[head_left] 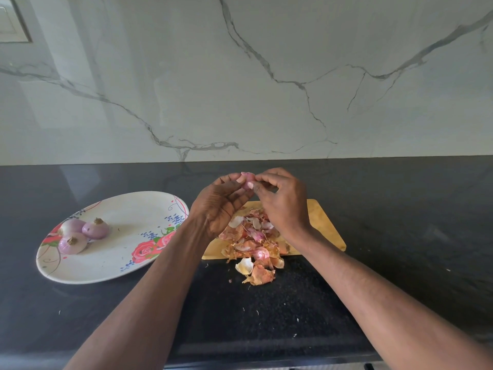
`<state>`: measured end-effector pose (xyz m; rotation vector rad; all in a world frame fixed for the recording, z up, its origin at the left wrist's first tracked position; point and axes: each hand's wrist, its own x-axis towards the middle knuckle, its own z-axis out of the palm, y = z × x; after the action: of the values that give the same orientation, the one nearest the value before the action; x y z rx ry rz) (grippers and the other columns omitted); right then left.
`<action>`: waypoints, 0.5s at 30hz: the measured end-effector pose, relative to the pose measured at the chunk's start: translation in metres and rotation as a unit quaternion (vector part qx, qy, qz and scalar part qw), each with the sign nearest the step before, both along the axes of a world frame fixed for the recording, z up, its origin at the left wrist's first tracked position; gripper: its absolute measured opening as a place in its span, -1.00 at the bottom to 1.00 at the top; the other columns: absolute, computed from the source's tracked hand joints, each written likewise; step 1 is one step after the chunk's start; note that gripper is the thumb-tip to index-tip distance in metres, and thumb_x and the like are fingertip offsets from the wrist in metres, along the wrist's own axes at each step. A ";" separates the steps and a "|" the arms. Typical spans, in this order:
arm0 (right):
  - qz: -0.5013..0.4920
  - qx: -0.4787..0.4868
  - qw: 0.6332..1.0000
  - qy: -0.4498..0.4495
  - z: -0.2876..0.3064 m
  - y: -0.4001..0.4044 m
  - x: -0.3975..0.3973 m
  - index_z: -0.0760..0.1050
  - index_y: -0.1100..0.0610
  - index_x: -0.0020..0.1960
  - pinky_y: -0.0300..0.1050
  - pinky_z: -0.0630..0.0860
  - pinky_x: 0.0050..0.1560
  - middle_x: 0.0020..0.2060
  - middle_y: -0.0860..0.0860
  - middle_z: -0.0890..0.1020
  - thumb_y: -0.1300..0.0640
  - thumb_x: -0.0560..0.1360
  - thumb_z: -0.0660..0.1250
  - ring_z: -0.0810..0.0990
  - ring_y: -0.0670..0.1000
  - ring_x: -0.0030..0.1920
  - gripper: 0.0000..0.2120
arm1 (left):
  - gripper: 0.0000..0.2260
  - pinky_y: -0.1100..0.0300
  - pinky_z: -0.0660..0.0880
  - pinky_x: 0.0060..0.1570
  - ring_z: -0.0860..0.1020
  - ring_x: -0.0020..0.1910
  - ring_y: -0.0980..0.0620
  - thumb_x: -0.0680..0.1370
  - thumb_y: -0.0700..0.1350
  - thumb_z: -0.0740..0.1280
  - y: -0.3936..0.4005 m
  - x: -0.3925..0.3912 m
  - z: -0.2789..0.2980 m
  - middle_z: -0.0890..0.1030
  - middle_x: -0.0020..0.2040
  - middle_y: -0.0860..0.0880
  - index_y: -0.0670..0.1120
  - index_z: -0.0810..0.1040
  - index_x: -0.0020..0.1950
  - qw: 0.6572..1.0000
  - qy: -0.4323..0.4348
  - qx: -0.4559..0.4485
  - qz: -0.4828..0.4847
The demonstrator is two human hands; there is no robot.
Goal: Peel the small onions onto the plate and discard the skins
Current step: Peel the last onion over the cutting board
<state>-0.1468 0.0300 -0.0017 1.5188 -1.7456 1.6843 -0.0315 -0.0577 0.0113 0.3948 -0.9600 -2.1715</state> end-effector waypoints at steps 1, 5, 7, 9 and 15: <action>-0.001 0.002 1.000 -0.004 0.000 0.000 0.000 0.70 0.24 0.02 -0.14 0.60 -0.23 -0.15 0.02 0.66 0.10 0.50 0.49 0.61 -0.08 -0.17 -0.79 | -0.75 0.13 0.66 -0.11 0.71 -0.12 -0.05 0.37 -0.33 0.42 0.000 0.000 0.000 0.70 -0.07 -0.21 -0.26 0.55 0.04 1.000 0.003 0.000 0.000; 0.004 0.006 1.000 -0.019 0.000 0.001 0.000 0.70 0.24 0.02 -0.16 0.60 -0.22 -0.16 0.02 0.66 0.13 0.50 0.48 0.62 -0.07 -0.17 -0.82 | -0.74 0.08 0.67 -0.01 0.72 -0.09 -0.07 0.36 -0.35 0.41 -0.001 -0.001 -0.001 0.70 -0.05 -0.23 -0.26 0.54 0.03 1.000 0.012 -0.004 0.004; 0.006 0.008 1.000 -0.024 0.001 0.001 0.000 0.70 0.24 -0.01 -0.18 0.60 -0.21 -0.17 0.00 0.66 0.19 0.50 0.48 0.62 -0.08 -0.18 -0.87 | -0.76 0.05 0.65 0.06 0.71 -0.06 -0.09 0.36 -0.37 0.41 -0.002 -0.001 -0.002 0.70 -0.02 -0.25 -0.26 0.55 0.02 1.000 0.011 -0.004 0.006; 0.009 0.010 1.000 -0.028 0.002 0.002 -0.001 0.71 0.22 -0.05 -0.20 0.59 -0.21 -0.20 -0.04 0.64 0.24 0.50 0.47 0.60 -0.13 -0.20 -0.93 | -0.79 0.03 0.64 0.10 0.71 -0.05 -0.09 0.40 -0.39 0.39 -0.003 -0.001 -0.002 0.69 0.00 -0.26 -0.27 0.55 0.01 1.000 0.010 -0.007 0.005; -0.023 0.010 0.998 0.052 -0.003 -0.001 -0.003 0.66 0.25 -0.17 -0.03 0.58 -0.35 -0.25 0.03 0.63 0.16 0.53 0.41 0.58 -0.02 -0.32 -0.82 | -0.86 0.14 0.67 -0.08 0.72 -0.13 -0.05 0.46 -0.43 0.35 0.001 -0.002 -0.002 0.71 -0.08 -0.22 -0.26 0.56 -0.04 0.999 -0.008 -0.034 0.015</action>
<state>-0.1497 0.0291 -0.0052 1.5350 -1.7358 1.5422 -0.0331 -0.0564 0.0098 0.3923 -1.0283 -2.1059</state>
